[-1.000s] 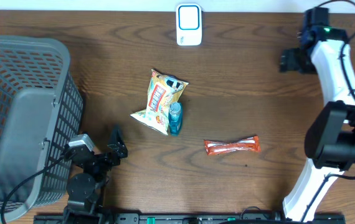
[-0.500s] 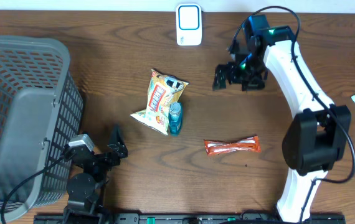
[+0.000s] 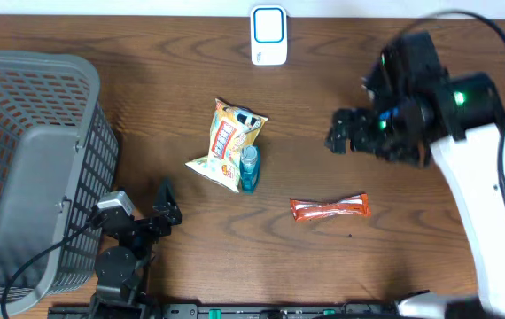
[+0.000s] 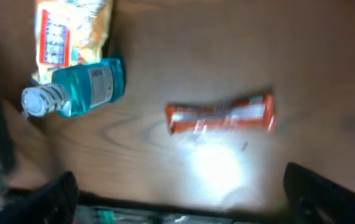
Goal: Scan the item barcode
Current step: 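Move the right gripper down over the orange-red candy bar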
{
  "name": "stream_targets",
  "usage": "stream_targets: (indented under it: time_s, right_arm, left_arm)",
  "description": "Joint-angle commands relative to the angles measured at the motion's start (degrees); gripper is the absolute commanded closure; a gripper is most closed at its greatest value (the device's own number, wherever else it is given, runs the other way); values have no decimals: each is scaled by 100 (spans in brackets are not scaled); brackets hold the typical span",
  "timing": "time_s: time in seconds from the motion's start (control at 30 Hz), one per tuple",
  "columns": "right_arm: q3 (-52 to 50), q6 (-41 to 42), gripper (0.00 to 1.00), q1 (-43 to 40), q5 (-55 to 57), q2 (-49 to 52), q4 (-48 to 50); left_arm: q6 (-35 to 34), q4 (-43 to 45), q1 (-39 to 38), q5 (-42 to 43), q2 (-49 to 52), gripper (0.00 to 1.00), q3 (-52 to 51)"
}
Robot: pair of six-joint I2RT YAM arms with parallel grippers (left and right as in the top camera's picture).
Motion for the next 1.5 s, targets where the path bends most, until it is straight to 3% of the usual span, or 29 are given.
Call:
stream_targets:
  time_s: [0.0,0.2,0.3,0.5,1.3,1.47]
  right_arm:
    - [-710,2540,1,280,352,-177,42]
    - [-2218,3812,1,505,435,-219,848]
    - [-2927,4323,11,498,354,-212,1399]
    - [-3648,5259,11,439,619,-214,1707]
    - [-4817,5283,1,442,1064,-214,2726]
    - [-4830,4693,1,457,1064,-214,2669]
  left_arm:
    - [72,-118,26,-74,-17,2,-133]
    - [72,-118,26,-74,-17,2,-131]
    - [72,-118,26,-74,-17,2,-131]
    - [72,-118,26,-74,-17,2,-131]
    - [72,-118,26,-74,-17,2,-131]
    - [72,-118,26,-74,-17,2,-131]
